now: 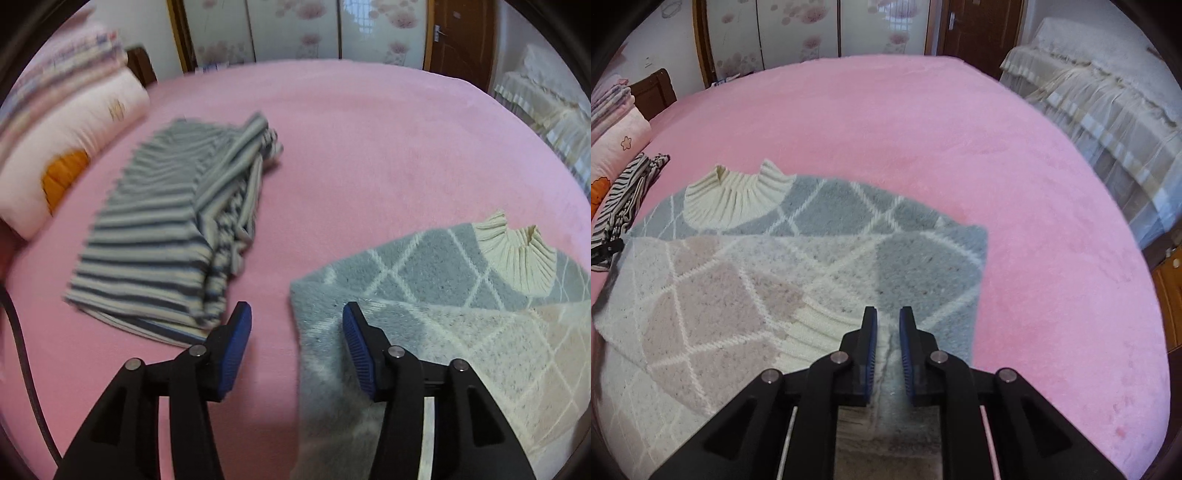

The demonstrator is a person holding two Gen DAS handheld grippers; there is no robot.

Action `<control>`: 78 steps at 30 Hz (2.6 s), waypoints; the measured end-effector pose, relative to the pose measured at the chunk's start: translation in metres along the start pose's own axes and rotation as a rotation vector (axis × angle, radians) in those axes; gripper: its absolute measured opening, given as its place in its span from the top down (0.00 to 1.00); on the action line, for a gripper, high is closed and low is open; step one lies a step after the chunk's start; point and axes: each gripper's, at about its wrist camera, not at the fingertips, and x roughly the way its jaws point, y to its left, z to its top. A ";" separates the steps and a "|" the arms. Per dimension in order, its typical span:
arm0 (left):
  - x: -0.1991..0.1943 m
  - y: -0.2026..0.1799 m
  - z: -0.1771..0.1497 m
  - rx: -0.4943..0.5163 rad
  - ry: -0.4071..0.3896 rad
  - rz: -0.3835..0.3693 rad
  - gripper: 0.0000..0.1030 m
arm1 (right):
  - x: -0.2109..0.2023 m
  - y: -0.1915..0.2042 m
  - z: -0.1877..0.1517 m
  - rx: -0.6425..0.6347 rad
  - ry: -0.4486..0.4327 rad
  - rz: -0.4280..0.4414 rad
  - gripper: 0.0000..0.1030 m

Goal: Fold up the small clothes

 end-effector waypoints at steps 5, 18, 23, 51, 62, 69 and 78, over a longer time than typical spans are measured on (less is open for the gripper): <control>-0.022 -0.016 -0.008 0.032 -0.012 -0.077 0.44 | -0.014 0.018 0.004 0.008 -0.034 0.083 0.88; 0.012 -0.034 -0.043 0.107 0.084 -0.097 0.63 | 0.012 0.023 -0.024 -0.002 0.085 0.089 0.92; 0.025 -0.023 -0.045 0.092 0.090 -0.096 0.57 | 0.019 0.007 -0.025 0.019 0.100 0.070 0.93; -0.209 -0.029 -0.062 0.155 -0.185 -0.169 0.26 | -0.153 -0.037 -0.028 0.187 -0.061 0.182 0.89; -0.316 -0.012 -0.115 0.117 -0.273 -0.157 0.19 | -0.246 -0.024 -0.078 0.180 -0.230 0.239 0.70; -0.355 0.011 -0.158 0.065 -0.311 -0.170 0.19 | -0.285 -0.005 -0.115 0.111 -0.283 0.265 0.68; -0.359 0.044 -0.226 0.011 -0.319 -0.157 0.11 | -0.306 0.027 -0.176 -0.055 -0.350 0.108 0.40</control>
